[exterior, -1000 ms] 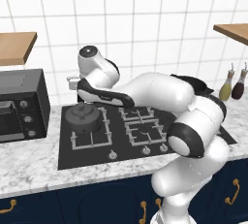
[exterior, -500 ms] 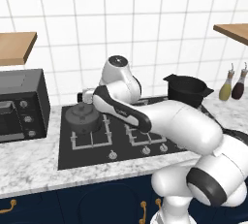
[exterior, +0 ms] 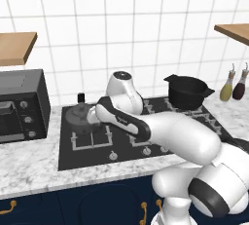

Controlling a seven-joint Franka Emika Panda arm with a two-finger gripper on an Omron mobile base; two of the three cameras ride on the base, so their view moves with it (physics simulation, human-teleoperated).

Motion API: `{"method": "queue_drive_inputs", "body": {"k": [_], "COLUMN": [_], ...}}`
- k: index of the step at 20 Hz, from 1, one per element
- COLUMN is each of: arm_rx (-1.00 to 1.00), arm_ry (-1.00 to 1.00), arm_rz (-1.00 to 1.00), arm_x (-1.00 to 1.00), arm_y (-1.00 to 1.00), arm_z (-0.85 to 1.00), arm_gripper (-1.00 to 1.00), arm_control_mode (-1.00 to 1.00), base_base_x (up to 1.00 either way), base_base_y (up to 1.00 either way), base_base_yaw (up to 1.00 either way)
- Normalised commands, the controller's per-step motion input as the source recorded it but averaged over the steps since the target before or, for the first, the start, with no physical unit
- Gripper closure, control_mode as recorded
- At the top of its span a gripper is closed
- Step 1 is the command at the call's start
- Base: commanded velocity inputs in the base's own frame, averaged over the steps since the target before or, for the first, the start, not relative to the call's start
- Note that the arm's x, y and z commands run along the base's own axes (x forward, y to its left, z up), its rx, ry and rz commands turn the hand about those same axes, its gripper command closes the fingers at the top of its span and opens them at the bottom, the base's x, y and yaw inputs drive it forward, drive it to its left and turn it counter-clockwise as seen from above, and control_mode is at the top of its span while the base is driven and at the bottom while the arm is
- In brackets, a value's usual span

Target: Pick the kettle from the counter and place it on a stove burner. Then turn the burner on.

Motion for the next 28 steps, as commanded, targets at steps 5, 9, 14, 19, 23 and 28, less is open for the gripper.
{"method": "queue_drive_inputs", "body": {"k": [5, 9, 14, 19, 23, 28], "arm_rx": [-0.09, -0.03, -0.01, -0.07, -0.03, 0.0], "arm_ry": [0.13, 0.12, 0.08, 0.12, 0.15, 0.14], "arm_rz": [0.16, 0.14, 0.05, -0.14, -0.25, -0.31], "arm_x": [-0.1, -0.04, 0.0, -0.13, -0.11, -0.03], "arm_y": [0.0, 0.0, 0.01, -0.02, -0.1, -0.16], "arm_z": [-0.45, -0.34, -0.19, -0.42, -0.32, -0.36], "arm_gripper": [-1.0, -1.0, -1.0, -1.0, -1.0, -1.0], "arm_control_mode": [-1.0, -1.0, -1.0, -1.0, -1.0, -1.0], "base_base_x": [0.0, 0.0, 0.0, 0.0, 0.0, 0.0], "base_base_y": [0.0, 0.0, 0.0, 0.0, 0.0, 0.0], "base_base_yaw": [0.0, 0.0, 0.0, 0.0, 0.0, 0.0]}}
